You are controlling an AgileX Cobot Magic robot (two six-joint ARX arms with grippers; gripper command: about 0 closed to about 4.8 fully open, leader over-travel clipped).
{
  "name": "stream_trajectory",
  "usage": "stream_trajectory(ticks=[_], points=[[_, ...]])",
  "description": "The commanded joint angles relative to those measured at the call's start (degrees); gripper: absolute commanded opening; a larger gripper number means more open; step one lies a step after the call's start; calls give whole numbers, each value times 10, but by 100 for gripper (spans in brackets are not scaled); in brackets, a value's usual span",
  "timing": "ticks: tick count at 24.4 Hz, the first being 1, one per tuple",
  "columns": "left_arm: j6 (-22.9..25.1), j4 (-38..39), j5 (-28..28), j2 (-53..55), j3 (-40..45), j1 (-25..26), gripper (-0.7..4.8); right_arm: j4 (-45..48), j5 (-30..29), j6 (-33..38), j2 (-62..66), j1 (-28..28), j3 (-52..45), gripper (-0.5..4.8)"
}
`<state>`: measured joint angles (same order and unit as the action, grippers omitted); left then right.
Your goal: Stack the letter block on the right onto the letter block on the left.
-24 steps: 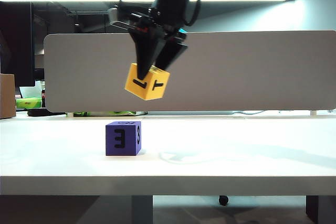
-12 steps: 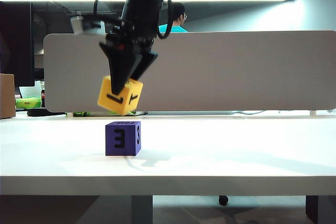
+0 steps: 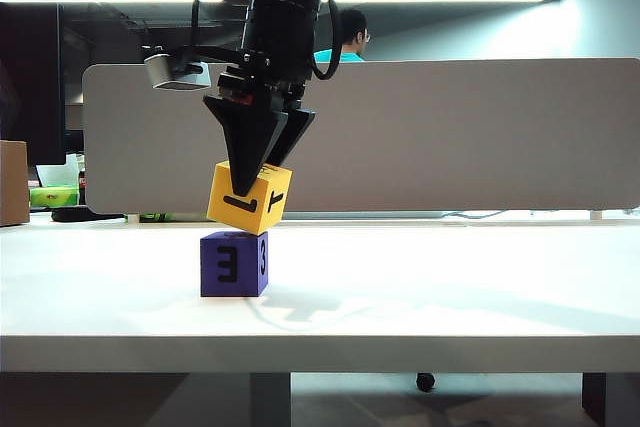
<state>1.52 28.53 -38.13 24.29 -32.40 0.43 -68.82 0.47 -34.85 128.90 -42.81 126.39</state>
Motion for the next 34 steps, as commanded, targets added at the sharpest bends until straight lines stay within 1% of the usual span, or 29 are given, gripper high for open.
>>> stream_trajectory(ticks=[1,2,9,10,11,12,14,17,18,19,20,21,23,26,31,34], points=[[2,-3,0,-1,-4,0,-6,9,0,-2,-2,0,2,351],[2,-3,0,-1,-4,0,-6,10,0,-2,-2,0,2,360],[2,-3,0,-1,-4,0,-6,20,0,-1,-2,-3,2,374],[2,-3,0,-1,-4,0,-6,18,1,-1,-3,-5,2,387],[2,-3,0,-1,-4,0,-6,16,14,0,-7,-9,3,422],[2,-3,0,-1,-4,0,-6,15,34,5,-11,-17,3,436],[2,-4,4,-1,-4,0,-6,11,40,14,-21,-23,3,436],[2,-8,34,-1,-4,0,-6,9,42,53,-39,-35,3,435],[-6,-10,50,-1,-4,0,-6,9,50,68,-46,-39,3,405],[-28,-13,81,-1,-4,0,-6,5,65,91,-59,-44,3,225],[-42,-12,98,-1,-4,0,-6,-3,63,97,-68,-44,3,53],[-52,-12,112,-2,-4,0,-6,-8,50,104,-81,-44,2,-6],[-54,-17,152,-9,-4,0,-6,5,49,110,-105,-43,2,-10],[-54,-20,196,-31,-3,0,-6,47,49,110,-139,-42,1,-10],[-54,-25,302,-95,0,0,-5,131,30,115,-191,-40,0,-10],[-54,-45,337,-136,12,0,-5,162,28,115,-213,-40,0,-10]])
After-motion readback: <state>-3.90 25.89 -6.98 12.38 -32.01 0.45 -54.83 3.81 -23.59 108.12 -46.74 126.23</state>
